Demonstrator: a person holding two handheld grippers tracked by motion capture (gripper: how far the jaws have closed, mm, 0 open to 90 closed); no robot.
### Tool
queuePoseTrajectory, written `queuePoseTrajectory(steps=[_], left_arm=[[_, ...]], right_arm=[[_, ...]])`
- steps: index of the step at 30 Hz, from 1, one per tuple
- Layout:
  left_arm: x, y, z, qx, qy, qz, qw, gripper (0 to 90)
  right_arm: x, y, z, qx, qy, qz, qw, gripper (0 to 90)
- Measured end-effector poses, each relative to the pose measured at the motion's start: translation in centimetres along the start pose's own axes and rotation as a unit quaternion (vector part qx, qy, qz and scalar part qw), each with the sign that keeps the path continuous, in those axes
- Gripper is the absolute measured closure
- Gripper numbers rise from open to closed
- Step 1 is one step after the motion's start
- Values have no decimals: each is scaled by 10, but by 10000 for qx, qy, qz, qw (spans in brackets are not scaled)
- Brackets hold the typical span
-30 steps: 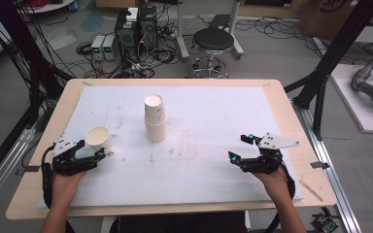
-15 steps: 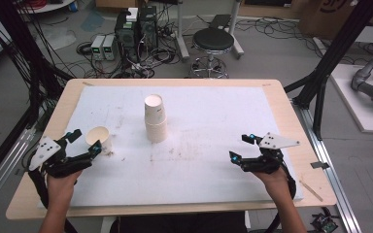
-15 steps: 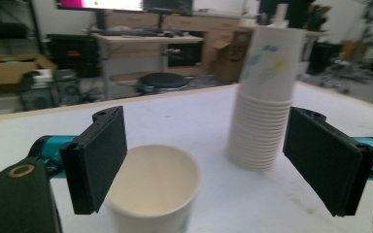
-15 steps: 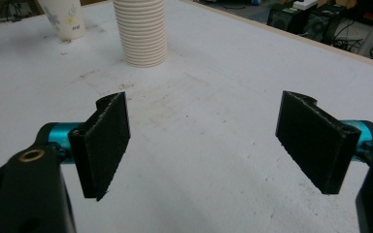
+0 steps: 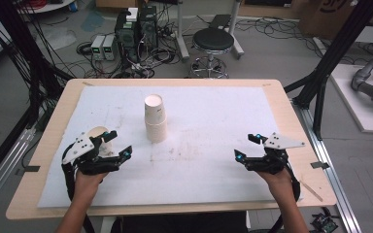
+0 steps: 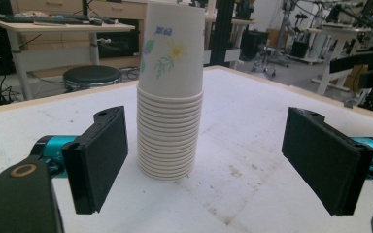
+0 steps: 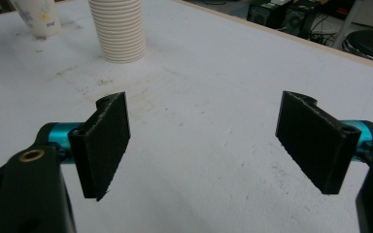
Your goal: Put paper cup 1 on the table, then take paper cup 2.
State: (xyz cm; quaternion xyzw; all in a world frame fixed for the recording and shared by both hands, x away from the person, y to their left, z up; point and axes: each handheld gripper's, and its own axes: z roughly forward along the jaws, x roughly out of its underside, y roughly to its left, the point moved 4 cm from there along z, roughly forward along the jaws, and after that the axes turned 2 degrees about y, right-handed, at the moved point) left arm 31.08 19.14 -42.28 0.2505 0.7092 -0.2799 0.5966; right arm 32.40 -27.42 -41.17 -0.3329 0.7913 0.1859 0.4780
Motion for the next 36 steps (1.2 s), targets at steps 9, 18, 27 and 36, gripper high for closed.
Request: queuePoseTrajectory(steps=[9, 18, 27, 36], left_arm=[[4, 9, 3, -127, 46, 105, 9999, 168], [-3, 3, 0, -123, -37, 149, 9998, 168], [-1, 9, 4, -10, 9, 61, 10000, 168], [-1, 13, -3, -26, 11, -31, 10000, 168]], right_arm=[[-1, 0, -4, 33, -98, 80, 9999, 203], [2, 3, -7, 43, -22, 115, 9999, 203], [-3, 0, -7, 79, -91, 67, 9999, 202], [-3, 3, -4, -130, -93, 109, 9998, 203]])
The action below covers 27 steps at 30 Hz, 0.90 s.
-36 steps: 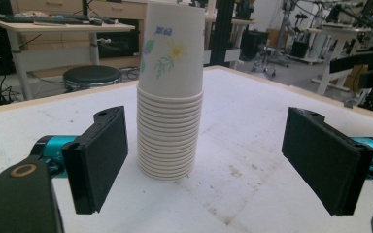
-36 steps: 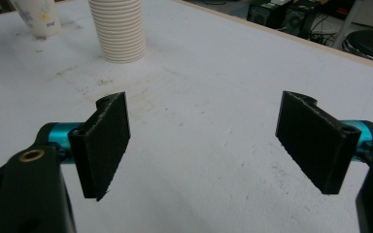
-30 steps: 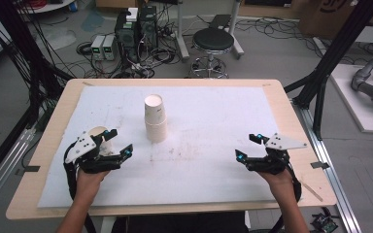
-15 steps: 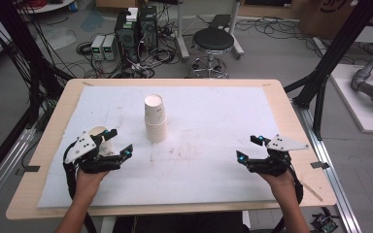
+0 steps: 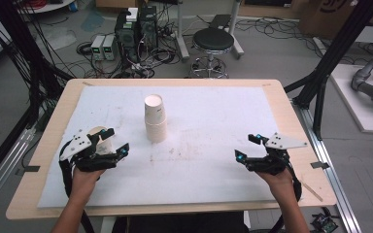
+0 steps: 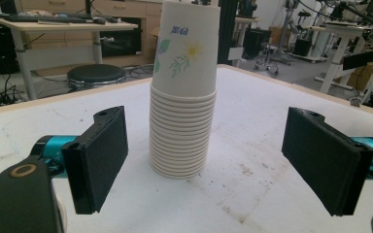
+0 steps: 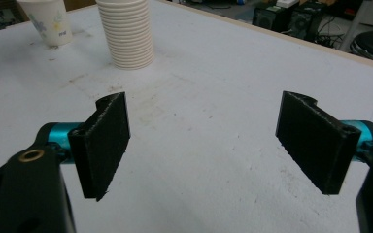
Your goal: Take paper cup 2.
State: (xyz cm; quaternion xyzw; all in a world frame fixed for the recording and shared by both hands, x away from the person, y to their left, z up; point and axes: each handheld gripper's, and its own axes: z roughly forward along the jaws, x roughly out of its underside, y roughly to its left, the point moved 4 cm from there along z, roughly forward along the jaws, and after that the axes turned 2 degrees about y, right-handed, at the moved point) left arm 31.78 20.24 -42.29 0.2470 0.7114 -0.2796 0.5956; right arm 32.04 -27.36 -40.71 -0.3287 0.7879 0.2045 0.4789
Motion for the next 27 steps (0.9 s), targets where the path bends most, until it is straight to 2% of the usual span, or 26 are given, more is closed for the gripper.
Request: queuePoseTrajectory(steps=[3, 7, 14, 27], left_arm=[[0, -2, 1, 12, 40, 8, 10000, 168], [-6, -8, 5, 155, 66, -3, 9999, 168], [-15, -9, 9, 241, 150, -59, 9996, 164], [-57, -5, 35, 347, 282, 142, 9989, 161]], right_arm=[[-1, 2, 2, 20, 27, -137, 9999, 203], [-1, 3, 3, 11, 51, -123, 9999, 203], [-5, 4, 6, -43, 7, -160, 9999, 203], [-5, 6, 7, -82, 42, -163, 9998, 203]])
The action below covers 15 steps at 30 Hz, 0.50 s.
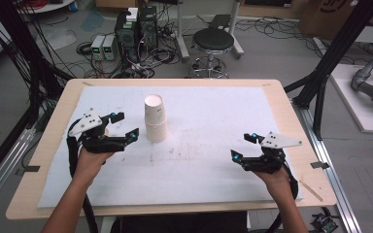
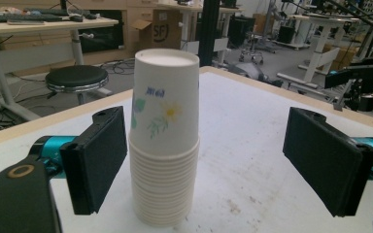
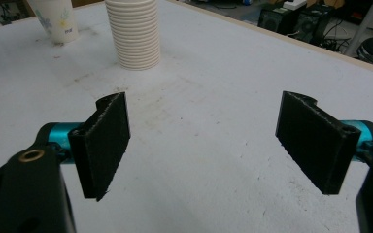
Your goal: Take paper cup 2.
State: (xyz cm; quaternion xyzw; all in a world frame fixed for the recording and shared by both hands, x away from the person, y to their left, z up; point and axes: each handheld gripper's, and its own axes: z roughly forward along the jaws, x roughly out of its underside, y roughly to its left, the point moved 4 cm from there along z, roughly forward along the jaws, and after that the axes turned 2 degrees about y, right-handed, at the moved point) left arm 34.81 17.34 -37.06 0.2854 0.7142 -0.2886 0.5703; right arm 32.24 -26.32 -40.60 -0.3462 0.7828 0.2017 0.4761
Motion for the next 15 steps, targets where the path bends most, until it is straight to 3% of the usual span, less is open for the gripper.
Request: queuePoseTrajectory(steps=[15], left_arm=[[-25, 12, 31, -152, 395, 73, 9991, 161]], right_arm=[[3, 0, -8, 71, -37, 55, 10000, 203]])
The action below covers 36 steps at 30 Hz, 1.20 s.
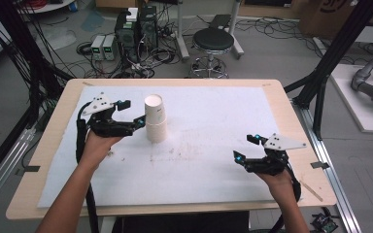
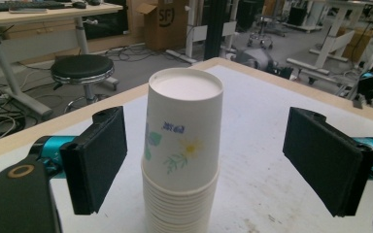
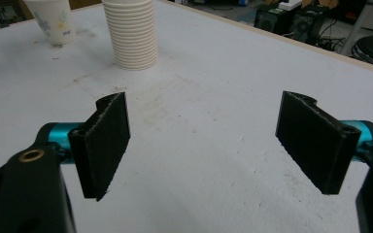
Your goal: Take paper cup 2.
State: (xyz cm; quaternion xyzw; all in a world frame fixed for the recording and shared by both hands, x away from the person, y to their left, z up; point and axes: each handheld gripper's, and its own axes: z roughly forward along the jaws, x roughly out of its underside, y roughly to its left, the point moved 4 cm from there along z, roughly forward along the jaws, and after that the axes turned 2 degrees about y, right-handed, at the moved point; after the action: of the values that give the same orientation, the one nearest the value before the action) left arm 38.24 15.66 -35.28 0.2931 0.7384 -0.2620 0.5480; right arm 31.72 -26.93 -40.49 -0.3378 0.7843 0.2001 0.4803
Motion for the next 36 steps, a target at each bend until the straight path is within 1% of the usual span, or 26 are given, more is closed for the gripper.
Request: queuePoseTrajectory(steps=[2, 4, 6, 8, 12, 14, 17, 24, 27, 34, 36], left_arm=[[-3, 1, 6, 5, 58, -19, 10000, 161], [-6, 3, 13, -41, 123, -10, 9999, 161], [-8, 4, 18, -25, 144, -20, 9999, 161], [-10, 5, 23, -62, 204, -26, 9998, 161], [-11, 6, 33, -10, 294, -3, 9996, 161], [-12, 6, 37, -11, 317, 0, 9995, 161], [-12, 5, 43, 49, 369, 25, 9993, 161], [-10, 8, 57, 41, 522, 40, 9986, 163], [-7, 9, 62, 56, 570, 12, 9984, 168], [-5, 11, 68, 129, 596, 12, 9981, 247], [-4, 12, 68, 164, 607, 38, 9980, 285]], right_arm=[[0, 0, 1, -22, 0, 2, 10000, 203], [-1, 1, 2, -36, 9, -18, 10000, 203], [-1, 1, 3, -47, 6, -28, 10000, 203], [-1, 2, 3, -56, -3, -19, 10000, 203], [-1, 1, 4, -59, -2, -42, 10000, 203], [0, 1, 3, -54, 6, 2, 10000, 203], [0, 1, 3, -48, -7, -1, 10000, 203], [0, 1, 3, -66, 13, 27, 10000, 203], [1, 1, 4, -79, 26, 16, 10000, 203], [1, 0, 4, -75, 35, 55, 10000, 203], [2, 0, 4, -75, 37, 44, 10000, 203]])
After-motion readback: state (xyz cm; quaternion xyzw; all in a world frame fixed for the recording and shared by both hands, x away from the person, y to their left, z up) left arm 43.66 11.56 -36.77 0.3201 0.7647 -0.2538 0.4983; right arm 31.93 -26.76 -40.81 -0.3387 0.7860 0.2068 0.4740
